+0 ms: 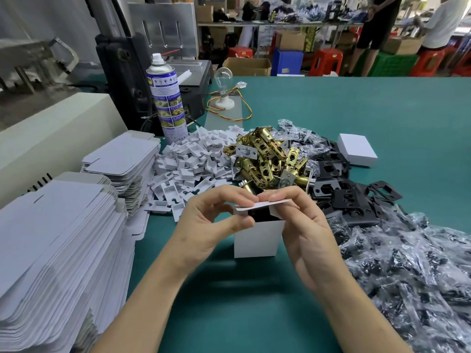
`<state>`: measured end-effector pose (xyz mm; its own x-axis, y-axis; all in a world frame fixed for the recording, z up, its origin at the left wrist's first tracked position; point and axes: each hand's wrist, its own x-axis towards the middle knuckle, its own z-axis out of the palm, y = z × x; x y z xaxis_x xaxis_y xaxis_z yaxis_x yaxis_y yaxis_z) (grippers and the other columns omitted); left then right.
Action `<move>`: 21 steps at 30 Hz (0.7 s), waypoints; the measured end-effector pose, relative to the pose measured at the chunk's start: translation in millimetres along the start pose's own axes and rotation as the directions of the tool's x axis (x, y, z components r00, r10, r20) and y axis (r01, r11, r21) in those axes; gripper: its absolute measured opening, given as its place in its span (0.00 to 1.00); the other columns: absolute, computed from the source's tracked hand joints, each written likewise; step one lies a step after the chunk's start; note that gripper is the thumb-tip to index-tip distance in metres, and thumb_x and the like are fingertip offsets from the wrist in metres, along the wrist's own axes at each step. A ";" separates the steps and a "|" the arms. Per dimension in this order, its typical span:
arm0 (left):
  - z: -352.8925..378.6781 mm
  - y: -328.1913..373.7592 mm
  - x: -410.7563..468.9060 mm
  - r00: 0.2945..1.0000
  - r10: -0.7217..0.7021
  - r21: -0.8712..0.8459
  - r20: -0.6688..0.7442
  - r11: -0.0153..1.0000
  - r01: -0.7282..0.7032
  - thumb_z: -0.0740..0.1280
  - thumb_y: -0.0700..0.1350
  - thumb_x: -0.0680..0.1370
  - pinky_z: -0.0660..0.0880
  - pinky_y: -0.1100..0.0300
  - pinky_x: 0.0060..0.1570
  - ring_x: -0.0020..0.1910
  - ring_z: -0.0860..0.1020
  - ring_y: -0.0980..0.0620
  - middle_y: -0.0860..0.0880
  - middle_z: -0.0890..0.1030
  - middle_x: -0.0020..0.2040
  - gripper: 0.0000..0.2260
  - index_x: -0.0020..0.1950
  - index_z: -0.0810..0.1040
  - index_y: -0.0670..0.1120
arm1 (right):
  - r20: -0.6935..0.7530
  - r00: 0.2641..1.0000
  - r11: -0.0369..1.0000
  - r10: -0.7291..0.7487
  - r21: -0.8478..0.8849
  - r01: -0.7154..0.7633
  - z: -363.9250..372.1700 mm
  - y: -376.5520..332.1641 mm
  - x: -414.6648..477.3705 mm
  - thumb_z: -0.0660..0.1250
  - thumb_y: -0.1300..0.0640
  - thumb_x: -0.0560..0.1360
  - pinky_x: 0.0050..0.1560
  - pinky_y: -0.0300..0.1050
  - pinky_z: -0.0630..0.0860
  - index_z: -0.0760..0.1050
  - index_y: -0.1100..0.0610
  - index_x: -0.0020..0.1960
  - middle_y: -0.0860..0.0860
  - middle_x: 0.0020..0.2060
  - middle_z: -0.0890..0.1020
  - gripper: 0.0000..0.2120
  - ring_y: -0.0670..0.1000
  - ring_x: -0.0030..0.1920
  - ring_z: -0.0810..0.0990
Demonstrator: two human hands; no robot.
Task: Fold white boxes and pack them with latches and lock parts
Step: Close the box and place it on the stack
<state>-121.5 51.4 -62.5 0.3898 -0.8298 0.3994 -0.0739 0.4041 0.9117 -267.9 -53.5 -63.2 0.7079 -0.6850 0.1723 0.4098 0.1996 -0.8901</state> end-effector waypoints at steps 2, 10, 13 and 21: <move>-1.6 0.4 0.6 1.000 0.014 0.050 -0.004 0.999 -0.014 0.81 0.48 0.70 0.75 0.34 0.63 0.56 0.83 0.43 0.48 0.87 0.51 0.07 0.45 0.87 0.56 | 0.016 1.000 0.999 0.017 -0.046 -0.016 -1.6 1.5 -1.0 0.67 0.57 0.74 0.58 0.52 0.72 0.83 0.52 0.44 0.57 0.52 0.84 0.05 0.56 0.55 0.81; -6.6 0.0 -1.3 1.000 0.006 0.174 -0.006 0.985 -0.005 0.81 0.57 0.69 0.73 0.29 0.62 0.60 0.82 0.40 0.47 0.87 0.55 0.10 0.45 0.87 0.56 | 0.038 0.993 0.948 -0.110 -0.295 0.116 -1.6 2.3 -4.4 0.65 0.47 0.78 0.55 0.44 0.76 0.81 0.51 0.49 0.56 0.52 0.85 0.09 0.57 0.55 0.81; -7.0 -1.1 -1.6 1.000 -0.026 0.186 -0.013 0.982 0.028 0.81 0.57 0.70 0.74 0.31 0.63 0.61 0.82 0.42 0.48 0.86 0.58 0.10 0.46 0.86 0.55 | 0.050 0.990 0.904 -0.130 -0.405 0.139 -6.8 4.6 -5.2 0.64 0.50 0.81 0.50 0.53 0.78 0.79 0.51 0.56 0.54 0.52 0.84 0.09 0.59 0.52 0.81; -0.5 -7.4 -2.3 0.997 0.015 0.263 -0.074 0.965 0.005 0.75 0.51 0.75 0.78 0.42 0.59 0.60 0.82 0.45 0.51 0.86 0.56 0.04 0.49 0.84 0.56 | 0.058 0.971 0.764 -0.232 -0.607 0.218 -3.3 4.1 -6.3 0.61 0.50 0.84 0.52 0.32 0.73 0.79 0.49 0.61 0.45 0.54 0.83 0.11 0.49 0.56 0.82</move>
<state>-121.4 50.4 -70.2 0.4559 -0.7928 0.4045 -0.3104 0.2843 0.9071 -272.6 -50.6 -69.3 0.6257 -0.6710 0.3978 0.1187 -0.4222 -0.8987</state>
